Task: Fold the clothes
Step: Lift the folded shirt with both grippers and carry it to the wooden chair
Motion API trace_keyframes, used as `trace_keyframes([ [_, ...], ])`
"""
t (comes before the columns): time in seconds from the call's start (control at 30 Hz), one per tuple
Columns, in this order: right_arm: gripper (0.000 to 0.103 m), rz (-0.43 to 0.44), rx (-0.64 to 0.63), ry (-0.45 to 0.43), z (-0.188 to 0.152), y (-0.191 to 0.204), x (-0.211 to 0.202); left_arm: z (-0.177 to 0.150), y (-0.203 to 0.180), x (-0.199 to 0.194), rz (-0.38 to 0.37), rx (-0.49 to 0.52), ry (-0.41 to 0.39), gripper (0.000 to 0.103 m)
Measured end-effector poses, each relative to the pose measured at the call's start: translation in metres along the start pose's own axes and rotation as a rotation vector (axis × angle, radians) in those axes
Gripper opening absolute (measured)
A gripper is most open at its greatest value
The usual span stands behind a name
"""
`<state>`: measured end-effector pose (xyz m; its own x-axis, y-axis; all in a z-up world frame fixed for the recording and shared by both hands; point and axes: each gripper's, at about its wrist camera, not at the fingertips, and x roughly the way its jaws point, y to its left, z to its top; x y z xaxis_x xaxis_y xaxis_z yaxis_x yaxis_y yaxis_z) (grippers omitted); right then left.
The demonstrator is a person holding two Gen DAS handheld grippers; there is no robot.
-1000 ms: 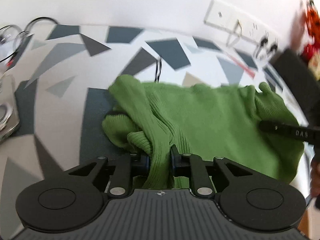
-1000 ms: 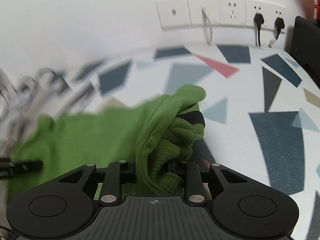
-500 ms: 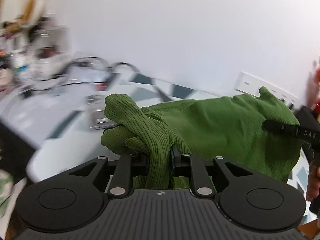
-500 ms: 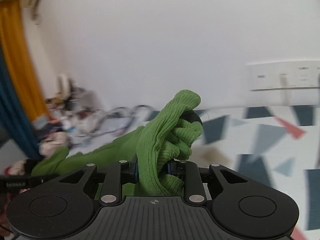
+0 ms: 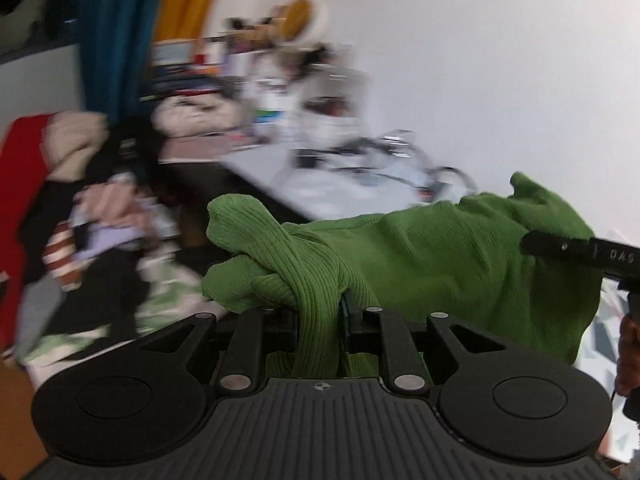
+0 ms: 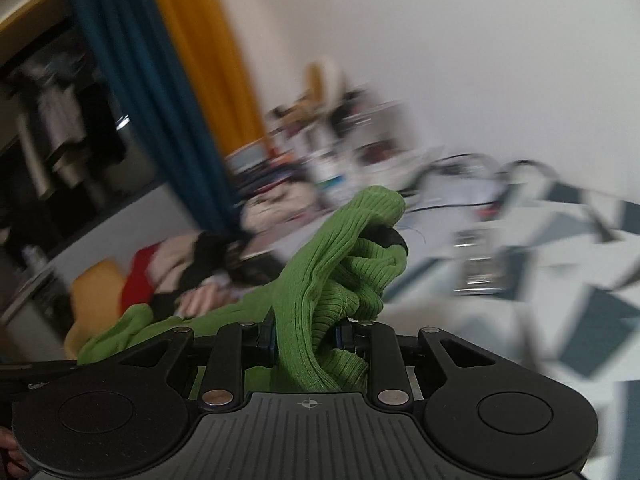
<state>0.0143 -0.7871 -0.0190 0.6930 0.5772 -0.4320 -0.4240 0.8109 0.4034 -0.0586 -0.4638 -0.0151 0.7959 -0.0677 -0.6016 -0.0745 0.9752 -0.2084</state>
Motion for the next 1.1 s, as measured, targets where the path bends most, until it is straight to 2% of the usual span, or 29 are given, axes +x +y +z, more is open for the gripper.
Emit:
trace_keyframes([
  [0.23, 0.022, 0.147, 0.023, 0.119, -0.01, 0.165, 0.117, 0.009, 0.189, -0.07, 0.177, -0.152, -0.029, 0.019],
  [0.33, 0.021, 0.195, -0.011, 0.161, -0.014, 0.229, 0.155, 0.009, 0.246, -0.094, 0.24, -0.206, -0.063, 0.019],
  [0.5, 0.021, 0.287, -0.137, 0.228, -0.021, 0.327, 0.22, 0.009, 0.323, -0.117, 0.335, -0.294, -0.086, 0.019],
  [0.77, 0.021, 0.436, -0.193, 0.331, -0.046, 0.45, 0.335, 0.008, 0.438, -0.134, 0.5, -0.383, -0.084, 0.019],
  [0.9, 0.021, 0.506, -0.203, 0.349, -0.055, 0.5, 0.403, 0.025, 0.507, -0.128, 0.576, -0.397, -0.044, 0.019],
  [1.0, 0.021, 0.535, -0.192, 0.367, -0.061, 0.536, 0.449, 0.046, 0.557, -0.121, 0.598, -0.404, 0.004, 0.019],
  [1.1, 0.022, 0.557, -0.186, 0.397, -0.066, 0.57, 0.491, 0.06, 0.599, -0.115, 0.624, -0.404, 0.01, 0.019],
])
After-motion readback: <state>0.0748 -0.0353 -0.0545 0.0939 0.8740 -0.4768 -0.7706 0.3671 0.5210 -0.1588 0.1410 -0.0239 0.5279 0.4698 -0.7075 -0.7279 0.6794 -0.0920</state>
